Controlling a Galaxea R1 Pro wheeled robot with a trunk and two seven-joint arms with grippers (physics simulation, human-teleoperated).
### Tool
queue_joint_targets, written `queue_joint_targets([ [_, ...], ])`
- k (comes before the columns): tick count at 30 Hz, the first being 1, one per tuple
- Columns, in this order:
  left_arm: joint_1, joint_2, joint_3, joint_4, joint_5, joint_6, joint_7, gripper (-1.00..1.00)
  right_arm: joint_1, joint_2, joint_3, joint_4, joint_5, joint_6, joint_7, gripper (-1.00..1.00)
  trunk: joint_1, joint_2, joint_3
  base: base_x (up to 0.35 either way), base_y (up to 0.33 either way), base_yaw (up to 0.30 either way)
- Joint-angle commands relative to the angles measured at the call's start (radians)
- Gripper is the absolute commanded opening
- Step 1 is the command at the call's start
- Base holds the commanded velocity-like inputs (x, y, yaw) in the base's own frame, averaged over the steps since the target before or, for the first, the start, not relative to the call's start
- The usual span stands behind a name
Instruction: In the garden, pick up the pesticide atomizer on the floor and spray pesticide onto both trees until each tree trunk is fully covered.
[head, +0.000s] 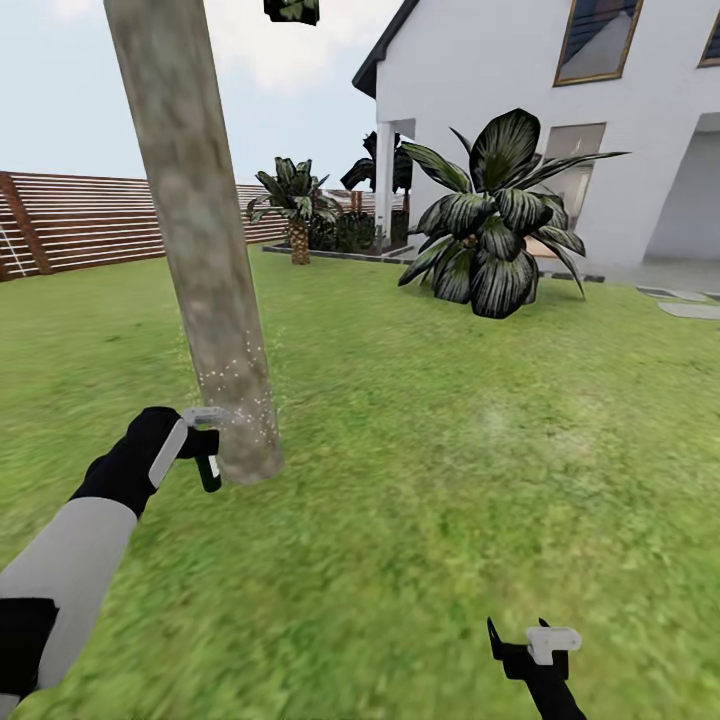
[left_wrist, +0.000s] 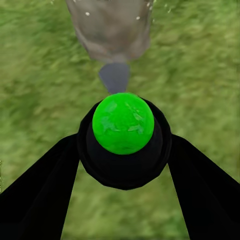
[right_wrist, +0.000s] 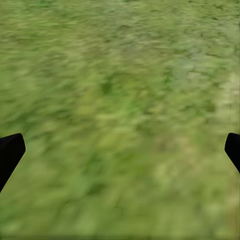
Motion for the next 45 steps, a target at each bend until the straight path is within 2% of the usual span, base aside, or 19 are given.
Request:
queue_joint_targets([
  [1, -0.003, 0.001, 0.001, 0.0, 0.0, 0.0, 0.0, -1.0, 0.0, 0.0, 0.0, 0.0, 0.0, 0.0, 0.0, 1.0, 0.0, 0.0, 0.0, -0.002, -0.004, 0.004],
  [4, -0.031, 0.004, 0.003, 0.0, 0.0, 0.003, 0.0, -1.0, 0.0, 0.0, 0.0, 0.0, 0.0, 0.0, 0.0, 1.0, 0.0, 0.0, 0.0, 0.0, -0.001, 0.001],
  [7, -0.067, 0.019, 0.007, -0.001, 0.0, 0.054, -0.001, -1.0, 0.0, 0.0, 0.0, 0.0, 0.0, 0.0, 0.0, 1.0, 0.0, 0.0, 0.0, 0.0, 0.0, 0.0],
  [10, -0.075, 0.083, 0.01, -0.009, 0.01, 0.071, -0.004, -1.0, 0.0, 0.0, 0.0, 0.0, 0.0, 0.0, 0.0, 1.0, 0.0, 0.0, 0.0, 0.0, 0.0, 0.0],
  [12, -0.076, 0.098, 0.015, -0.019, 0.015, 0.075, -0.005, -1.0, 0.0, 0.0, 0.0, 0.001, 0.0, 0.0, 0.0, 1.0, 0.0, 0.0, 0.0, 0.0, 0.0, 0.0],
  [14, -0.075, 0.094, 0.015, -0.061, 0.016, 0.079, -0.006, -1.0, 0.0, 0.0, 0.0, 0.0, 0.0, 0.0, 0.0, 1.0, 0.0, 0.0, 0.0, 0.0, 0.0, 0.0],
  [15, -0.075, 0.083, 0.014, -0.088, 0.016, 0.081, -0.006, -1.0, 0.0, 0.0, 0.0, 0.001, 0.0, 0.0, 0.0, 1.0, 0.0, 0.0, 0.0, 0.0, 0.0, 0.0],
  [18, -0.078, 0.012, 0.012, -0.142, 0.004, 0.083, -0.005, -1.0, 0.0, 0.0, 0.0, 0.0, 0.0, 0.0, 0.0, 1.0, 0.0, 0.0, 0.0, 0.0, 0.0, 0.0],
  [20, -0.087, -0.008, 0.012, -0.15, 0.003, 0.084, -0.004, -1.0, 0.0, 0.0, 0.0, 0.0, 0.0, 0.0, 0.0, 1.0, 0.0, 0.0, 0.0, 0.0, 0.0, 0.0],
  [23, -0.096, 0.001, 0.018, -0.152, 0.002, 0.084, -0.004, -1.0, 0.0, 0.0, 0.0, 0.0, 0.0, 0.0, 0.0, 1.0, 0.0, 0.0, 0.0, 0.0, 0.0, 0.0],
  [26, -0.097, 0.045, 0.03, -0.152, 0.004, 0.085, -0.004, -1.0, 0.0, 0.0, 0.0, 0.0, 0.0, 0.0, 0.0, 1.0, 0.0, 0.0, 0.0, 0.0, 0.0, 0.0],
  [27, -0.097, 0.052, 0.031, -0.152, 0.004, 0.085, -0.004, -1.0, 0.0, 0.0, 0.0, 0.001, 0.0, 0.0, 0.0, 1.0, 0.0, 0.0, 0.0, 0.0, 0.0, 0.0],
  [32, -0.083, 0.046, 0.015, -0.165, 0.003, 0.084, -0.003, -1.0, 0.0, 0.0, 0.0, 0.0, 0.0, 0.0, 0.0, 1.0, 0.0, 0.0, 0.0, 0.03, 0.0, 0.0],
  [39, -0.083, 0.031, 0.012, -0.173, 0.003, 0.084, -0.004, -1.0, 0.0, -0.004, 0.0, 0.0, 0.0, 0.0, 0.0, 1.0, 0.0, 0.0, 0.0, 0.276, -0.078, 0.0],
  [45, -0.081, 0.046, 0.016, -0.173, -0.001, 0.084, -0.003, -1.0, 0.0, -0.005, 0.0, 0.0, 0.0, 0.0, 0.0, 1.0, 0.0, 0.0, 0.0, 0.073, -0.043, 0.0],
])
